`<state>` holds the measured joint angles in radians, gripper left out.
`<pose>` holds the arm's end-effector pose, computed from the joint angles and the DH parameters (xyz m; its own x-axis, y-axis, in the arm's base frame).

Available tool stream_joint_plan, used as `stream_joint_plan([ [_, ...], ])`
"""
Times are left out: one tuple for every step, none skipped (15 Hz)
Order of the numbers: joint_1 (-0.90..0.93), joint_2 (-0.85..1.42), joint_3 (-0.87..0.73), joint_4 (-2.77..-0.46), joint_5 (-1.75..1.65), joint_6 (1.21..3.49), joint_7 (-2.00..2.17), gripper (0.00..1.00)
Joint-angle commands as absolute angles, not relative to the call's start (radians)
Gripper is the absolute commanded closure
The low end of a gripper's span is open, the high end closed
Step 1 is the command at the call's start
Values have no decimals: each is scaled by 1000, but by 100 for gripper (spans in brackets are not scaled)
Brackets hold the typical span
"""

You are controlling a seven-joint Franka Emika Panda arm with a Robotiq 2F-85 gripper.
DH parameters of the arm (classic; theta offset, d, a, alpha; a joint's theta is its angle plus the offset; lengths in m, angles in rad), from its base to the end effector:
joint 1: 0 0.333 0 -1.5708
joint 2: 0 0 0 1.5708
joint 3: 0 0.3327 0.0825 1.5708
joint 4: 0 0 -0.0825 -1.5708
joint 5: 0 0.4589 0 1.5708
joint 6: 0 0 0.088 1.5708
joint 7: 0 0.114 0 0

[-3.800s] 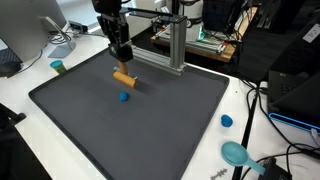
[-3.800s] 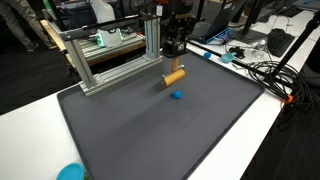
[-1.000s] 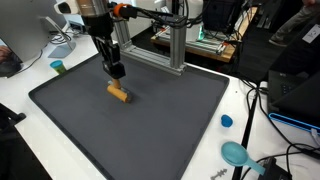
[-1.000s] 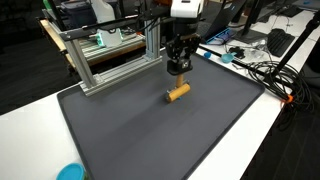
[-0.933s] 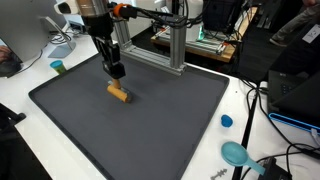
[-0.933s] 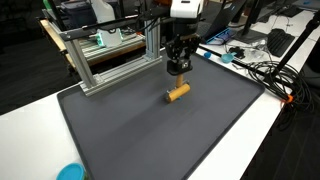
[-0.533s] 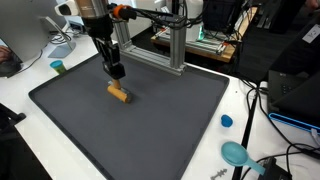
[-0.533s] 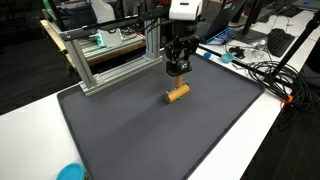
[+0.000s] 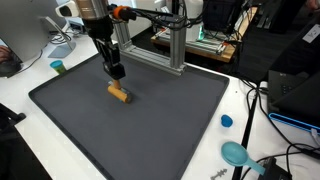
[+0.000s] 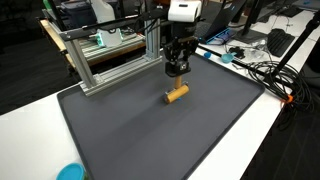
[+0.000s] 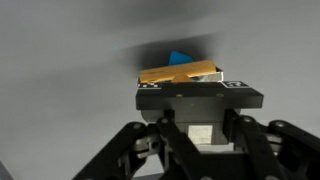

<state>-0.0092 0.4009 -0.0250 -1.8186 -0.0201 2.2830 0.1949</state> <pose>0.7160 -0.0241 0.2875 0.9750 -0.2116 0.0671 -0.2129 -0.9770 0.0130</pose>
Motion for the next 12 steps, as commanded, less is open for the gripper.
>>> stream_joint_plan([
  [-12, 421, -35, -1853, -3, 2265, 188, 78],
  [-12, 422, -35, -1854, -2, 2263, 187, 78],
  [-12, 422, -35, -1856, -3, 2261, 187, 78],
  [-12, 422, -35, -1857, -4, 2258, 187, 78],
  [-13, 422, -35, -1859, -2, 2256, 185, 78],
  [-10, 421, -36, -1859, -6, 2244, 191, 78],
  [-10, 418, -34, -1855, -2, 2234, 190, 78],
  [-3, 401, -35, -1821, -16, 2275, 192, 53],
  [-3, 401, -35, -1821, -16, 2273, 192, 53],
  [-3, 401, -35, -1821, -16, 2272, 192, 53],
  [-3, 401, -35, -1821, -16, 2270, 192, 53],
  [-3, 401, -35, -1821, -16, 2269, 192, 53],
])
